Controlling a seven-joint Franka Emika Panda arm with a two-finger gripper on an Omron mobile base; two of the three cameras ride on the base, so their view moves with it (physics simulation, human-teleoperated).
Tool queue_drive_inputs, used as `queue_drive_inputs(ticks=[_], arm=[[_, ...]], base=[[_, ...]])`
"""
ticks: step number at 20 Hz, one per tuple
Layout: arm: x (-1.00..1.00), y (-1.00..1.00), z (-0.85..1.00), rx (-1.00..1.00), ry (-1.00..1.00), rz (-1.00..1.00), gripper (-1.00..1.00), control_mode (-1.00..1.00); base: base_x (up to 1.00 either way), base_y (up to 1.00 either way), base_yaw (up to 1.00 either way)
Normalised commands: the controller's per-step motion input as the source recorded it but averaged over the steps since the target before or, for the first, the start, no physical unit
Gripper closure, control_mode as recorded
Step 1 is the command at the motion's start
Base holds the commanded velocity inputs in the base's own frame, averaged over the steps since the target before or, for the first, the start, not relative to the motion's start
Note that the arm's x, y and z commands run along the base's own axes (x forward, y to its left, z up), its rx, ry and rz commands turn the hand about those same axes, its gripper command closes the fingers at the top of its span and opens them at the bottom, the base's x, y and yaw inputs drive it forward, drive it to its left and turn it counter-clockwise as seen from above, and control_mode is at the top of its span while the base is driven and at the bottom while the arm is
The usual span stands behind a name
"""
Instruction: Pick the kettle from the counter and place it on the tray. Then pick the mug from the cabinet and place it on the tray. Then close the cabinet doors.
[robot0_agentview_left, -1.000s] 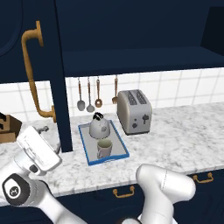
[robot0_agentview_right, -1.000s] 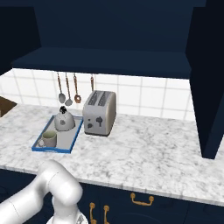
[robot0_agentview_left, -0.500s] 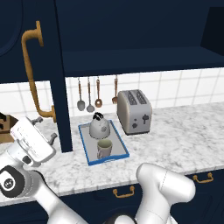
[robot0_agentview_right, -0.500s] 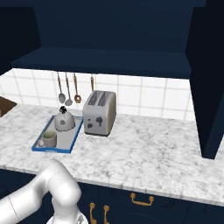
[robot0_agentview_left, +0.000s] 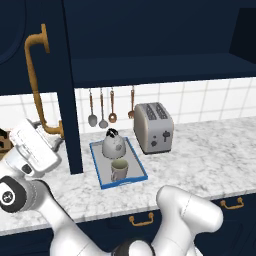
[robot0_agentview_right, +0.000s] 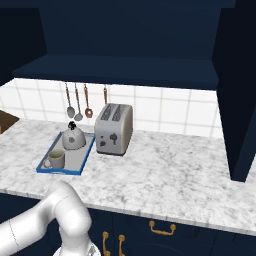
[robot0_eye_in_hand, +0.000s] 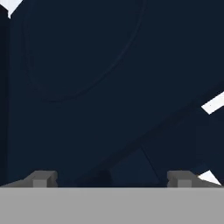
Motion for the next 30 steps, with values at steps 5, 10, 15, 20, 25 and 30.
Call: queue_drive_inputs(ticks=[5,10,15,20,25,30], arm=[[0.0,-0.27,0.33,0.0,-0.02,-0.06,-1.0,-1.0],[-0.02,-0.72,0.11,0.03,-0.06,0.0,-1.0,-1.0],[-0.02,-0.82,0.11,0.09,-0.12,0.0,-1.0,-1.0],[-0.02,-0.92,0.14,0.14,-0.13,0.0,-1.0,-1.0],[0.0,-0.92,0.21,0.18,-0.13,0.08,-1.0,-1.0],[0.07,-0.87,0.2,0.2,-0.12,0.18,-1.0,-1.0]], base=[[0.0,0.0,0.0],[0.0,0.0,0.0],[0.0,0.0,0.0],[0.0,0.0,0.0],[0.0,0.0,0.0],[0.0,0.0,0.0]])
